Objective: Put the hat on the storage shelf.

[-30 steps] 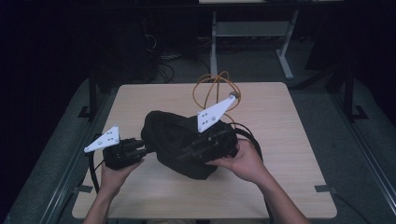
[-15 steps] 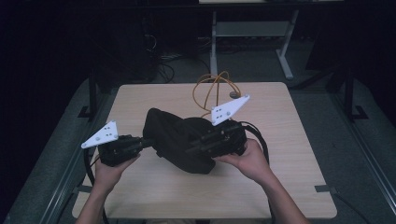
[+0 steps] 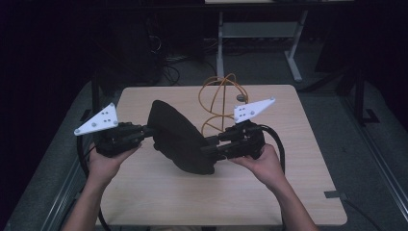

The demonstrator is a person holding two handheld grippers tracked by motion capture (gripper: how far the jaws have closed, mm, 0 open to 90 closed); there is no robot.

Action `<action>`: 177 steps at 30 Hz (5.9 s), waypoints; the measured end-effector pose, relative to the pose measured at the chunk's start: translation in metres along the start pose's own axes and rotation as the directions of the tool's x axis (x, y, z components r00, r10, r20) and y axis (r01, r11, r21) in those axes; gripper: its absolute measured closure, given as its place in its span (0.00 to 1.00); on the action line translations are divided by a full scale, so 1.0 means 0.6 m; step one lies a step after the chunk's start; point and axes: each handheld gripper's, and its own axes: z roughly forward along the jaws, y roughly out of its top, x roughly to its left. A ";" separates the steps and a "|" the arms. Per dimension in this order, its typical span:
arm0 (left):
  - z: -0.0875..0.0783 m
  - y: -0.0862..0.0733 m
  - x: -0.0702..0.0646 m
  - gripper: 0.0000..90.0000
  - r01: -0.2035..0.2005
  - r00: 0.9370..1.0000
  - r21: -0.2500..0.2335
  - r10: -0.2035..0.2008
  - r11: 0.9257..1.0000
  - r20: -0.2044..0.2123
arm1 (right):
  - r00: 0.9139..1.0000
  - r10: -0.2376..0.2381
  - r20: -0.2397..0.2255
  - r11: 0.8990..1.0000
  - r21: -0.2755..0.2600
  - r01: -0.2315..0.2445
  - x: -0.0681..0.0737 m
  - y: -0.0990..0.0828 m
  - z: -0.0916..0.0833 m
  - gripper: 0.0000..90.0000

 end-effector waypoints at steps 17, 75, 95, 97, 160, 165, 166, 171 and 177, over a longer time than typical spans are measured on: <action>0.017 0.046 0.030 0.96 -0.020 0.999 0.091 0.023 0.996 -0.039 | 0.952 0.095 0.291 0.995 -0.064 -0.079 -0.013 -0.104 -0.095 0.40; 0.216 0.265 0.130 0.96 -0.023 1.000 0.137 0.021 0.990 0.022 | 0.736 0.275 0.618 0.961 -0.183 -0.206 -0.047 -0.291 -0.269 0.30; 0.347 0.249 0.156 0.96 0.097 0.994 0.244 -0.107 0.965 0.028 | 0.730 0.297 0.615 0.954 -0.218 -0.205 -0.046 -0.303 -0.278 0.30; 0.365 0.243 0.160 0.96 0.106 0.993 0.267 -0.116 0.958 0.021 | 0.731 0.297 0.614 0.954 -0.219 -0.204 -0.046 -0.304 -0.278 0.30; 0.349 0.180 0.140 0.41 0.162 0.987 0.320 -0.156 0.933 -0.045 | 0.702 0.307 0.643 0.952 -0.210 -0.224 -0.053 -0.315 -0.251 0.23; 0.340 0.169 0.138 0.40 0.167 0.986 0.315 -0.159 0.934 -0.049 | 0.694 0.308 0.651 0.951 -0.199 -0.236 -0.054 -0.314 -0.245 0.21; 0.340 0.169 0.138 0.40 0.167 0.986 0.315 -0.159 0.934 -0.049 | 0.694 0.308 0.651 0.951 -0.199 -0.236 -0.054 -0.314 -0.245 0.21; 0.325 0.154 0.134 0.38 0.173 0.985 0.299 -0.165 0.938 -0.051 | 0.693 0.298 0.657 0.955 -0.192 -0.228 -0.051 -0.313 -0.241 0.21; 0.315 0.143 0.131 0.36 0.188 0.982 0.293 -0.178 0.937 -0.060 | 0.693 0.294 0.659 0.956 -0.189 -0.226 -0.049 -0.311 -0.236 0.21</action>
